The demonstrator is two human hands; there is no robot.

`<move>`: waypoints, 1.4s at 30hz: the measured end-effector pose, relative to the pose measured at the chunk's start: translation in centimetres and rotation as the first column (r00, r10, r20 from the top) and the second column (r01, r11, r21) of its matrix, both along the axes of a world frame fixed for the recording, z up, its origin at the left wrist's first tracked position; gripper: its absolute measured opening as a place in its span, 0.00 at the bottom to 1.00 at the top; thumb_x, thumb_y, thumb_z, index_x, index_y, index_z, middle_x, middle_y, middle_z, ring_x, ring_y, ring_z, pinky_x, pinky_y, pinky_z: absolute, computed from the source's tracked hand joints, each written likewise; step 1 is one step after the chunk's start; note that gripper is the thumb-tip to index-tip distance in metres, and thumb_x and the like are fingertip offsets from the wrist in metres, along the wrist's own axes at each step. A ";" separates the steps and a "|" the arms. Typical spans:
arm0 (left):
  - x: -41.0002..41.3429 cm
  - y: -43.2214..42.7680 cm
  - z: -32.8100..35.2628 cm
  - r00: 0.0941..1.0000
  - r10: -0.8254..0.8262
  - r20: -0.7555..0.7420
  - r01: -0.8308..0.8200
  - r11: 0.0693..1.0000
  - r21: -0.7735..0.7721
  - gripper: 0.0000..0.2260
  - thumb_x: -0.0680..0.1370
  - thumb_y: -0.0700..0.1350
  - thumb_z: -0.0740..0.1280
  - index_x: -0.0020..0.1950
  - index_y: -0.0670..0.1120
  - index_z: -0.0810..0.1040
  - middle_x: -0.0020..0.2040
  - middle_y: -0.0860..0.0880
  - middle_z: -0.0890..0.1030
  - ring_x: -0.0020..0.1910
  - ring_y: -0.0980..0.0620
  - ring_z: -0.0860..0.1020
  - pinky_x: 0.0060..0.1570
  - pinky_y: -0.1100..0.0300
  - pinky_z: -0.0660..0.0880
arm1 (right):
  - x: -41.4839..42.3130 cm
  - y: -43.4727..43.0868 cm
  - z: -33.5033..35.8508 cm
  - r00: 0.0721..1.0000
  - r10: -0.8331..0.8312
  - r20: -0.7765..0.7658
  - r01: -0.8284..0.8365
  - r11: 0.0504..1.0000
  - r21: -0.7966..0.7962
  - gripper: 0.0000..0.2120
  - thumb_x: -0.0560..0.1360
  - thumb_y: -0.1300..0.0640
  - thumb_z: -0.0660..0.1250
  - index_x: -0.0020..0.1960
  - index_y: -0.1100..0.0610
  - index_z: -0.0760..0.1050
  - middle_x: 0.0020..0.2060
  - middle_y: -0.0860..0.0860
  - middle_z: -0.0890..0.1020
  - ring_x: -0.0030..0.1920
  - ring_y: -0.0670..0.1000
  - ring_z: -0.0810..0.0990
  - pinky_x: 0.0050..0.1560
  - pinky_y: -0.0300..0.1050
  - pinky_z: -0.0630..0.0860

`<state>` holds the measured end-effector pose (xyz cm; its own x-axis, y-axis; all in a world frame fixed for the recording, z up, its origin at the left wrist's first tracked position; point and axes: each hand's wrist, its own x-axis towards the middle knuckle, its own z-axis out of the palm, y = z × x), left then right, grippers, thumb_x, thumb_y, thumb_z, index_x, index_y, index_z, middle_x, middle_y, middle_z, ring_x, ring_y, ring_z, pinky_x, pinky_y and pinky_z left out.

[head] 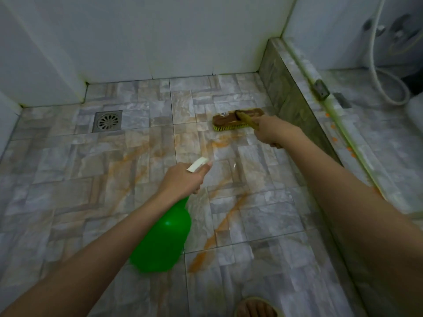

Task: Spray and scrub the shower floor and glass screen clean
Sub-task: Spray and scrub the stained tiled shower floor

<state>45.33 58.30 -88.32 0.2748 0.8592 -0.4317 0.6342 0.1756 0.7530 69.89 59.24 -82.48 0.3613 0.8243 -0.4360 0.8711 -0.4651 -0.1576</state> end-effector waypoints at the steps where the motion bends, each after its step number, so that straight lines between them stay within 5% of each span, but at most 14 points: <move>1: -0.2 -0.4 0.0 1.000 0.017 -0.005 -0.017 1.000 0.008 0.22 0.78 0.61 0.68 0.42 0.41 0.83 0.32 0.48 0.84 0.30 0.50 0.83 0.38 0.57 0.82 | -0.2 -0.7 -0.2 1.000 0.006 -0.006 -0.006 1.000 -0.001 0.26 0.80 0.63 0.54 0.76 0.47 0.59 0.42 0.59 0.76 0.32 0.55 0.75 0.27 0.43 0.73; 5: -0.6 -2.4 0.0 0.999 0.039 0.032 -0.036 0.995 -0.096 0.24 0.78 0.58 0.71 0.65 0.41 0.78 0.33 0.46 0.83 0.29 0.49 0.81 0.30 0.58 0.80 | -0.6 -2.7 -0.5 1.000 0.018 0.000 -0.018 1.000 0.004 0.25 0.81 0.62 0.53 0.76 0.49 0.58 0.38 0.58 0.73 0.31 0.54 0.74 0.29 0.44 0.73; 9: -1.5 -3.5 -0.6 0.990 -0.115 -0.083 0.113 0.993 -0.029 0.21 0.78 0.61 0.68 0.46 0.43 0.82 0.38 0.43 0.86 0.36 0.45 0.86 0.47 0.46 0.84 | -0.5 -3.7 -0.2 0.998 0.046 -0.037 -0.044 0.998 0.033 0.27 0.81 0.62 0.54 0.77 0.44 0.57 0.44 0.60 0.75 0.32 0.54 0.75 0.28 0.42 0.72; 15: -2.0 -6.2 0.1 0.972 -0.193 -0.136 0.178 0.977 -0.114 0.24 0.78 0.62 0.68 0.41 0.41 0.81 0.33 0.45 0.85 0.29 0.49 0.83 0.35 0.60 0.81 | -0.1 -3.9 -1.1 0.999 -0.044 -0.005 0.044 0.999 -0.011 0.16 0.80 0.61 0.55 0.67 0.59 0.70 0.37 0.58 0.77 0.30 0.54 0.76 0.24 0.40 0.68; 18: -2.9 -7.4 -0.3 0.926 -0.315 -0.209 0.303 0.949 -0.087 0.23 0.79 0.64 0.65 0.39 0.45 0.81 0.35 0.46 0.86 0.34 0.50 0.85 0.43 0.56 0.82 | -0.2 -4.4 -1.0 0.998 -0.054 -0.015 0.054 0.998 -0.014 0.14 0.80 0.60 0.55 0.64 0.60 0.71 0.37 0.58 0.76 0.30 0.54 0.76 0.24 0.41 0.68; 23: -3.7 -9.1 -0.4 0.937 -0.261 -0.230 0.239 0.964 -0.119 0.25 0.77 0.65 0.68 0.42 0.42 0.81 0.33 0.47 0.85 0.29 0.51 0.84 0.32 0.62 0.78 | -0.4 -4.7 -1.0 0.998 -0.054 -0.011 0.054 0.998 -0.012 0.15 0.80 0.60 0.55 0.65 0.61 0.69 0.37 0.59 0.76 0.30 0.54 0.75 0.25 0.41 0.68; 26: -4.5 -9.6 -0.4 0.934 -0.285 -0.215 0.269 0.958 -0.104 0.26 0.77 0.65 0.68 0.41 0.41 0.84 0.32 0.47 0.85 0.31 0.51 0.85 0.42 0.57 0.83 | -0.6 -4.8 -0.8 0.998 -0.058 -0.007 0.058 0.998 -0.009 0.14 0.81 0.60 0.55 0.63 0.63 0.70 0.36 0.58 0.75 0.30 0.54 0.75 0.25 0.42 0.69; 34: -5.1 -7.7 0.0 0.951 -0.208 -0.228 0.203 0.978 -0.048 0.24 0.78 0.65 0.66 0.45 0.43 0.83 0.35 0.46 0.86 0.34 0.50 0.85 0.49 0.51 0.83 | -0.6 -5.2 -1.1 0.996 -0.076 -0.039 0.075 0.997 -0.006 0.15 0.81 0.60 0.56 0.65 0.61 0.71 0.39 0.58 0.77 0.31 0.54 0.76 0.25 0.41 0.69; 39: -5.6 -5.3 0.6 0.988 -0.012 -0.153 0.008 1.000 -0.024 0.23 0.79 0.61 0.68 0.49 0.39 0.82 0.32 0.47 0.84 0.27 0.52 0.82 0.31 0.63 0.78 | -0.7 -5.0 -1.4 0.996 -0.075 -0.046 0.076 0.997 0.015 0.17 0.80 0.61 0.55 0.68 0.57 0.69 0.40 0.59 0.78 0.31 0.54 0.76 0.23 0.41 0.69; 42: -5.9 -4.1 0.2 0.995 0.021 -0.094 -0.022 1.000 -0.008 0.22 0.79 0.60 0.68 0.48 0.40 0.82 0.34 0.46 0.84 0.28 0.52 0.82 0.35 0.60 0.81 | -1.2 -5.2 -1.1 0.998 -0.022 -0.061 0.025 0.998 0.055 0.24 0.80 0.62 0.54 0.74 0.47 0.62 0.46 0.61 0.78 0.32 0.54 0.76 0.26 0.42 0.72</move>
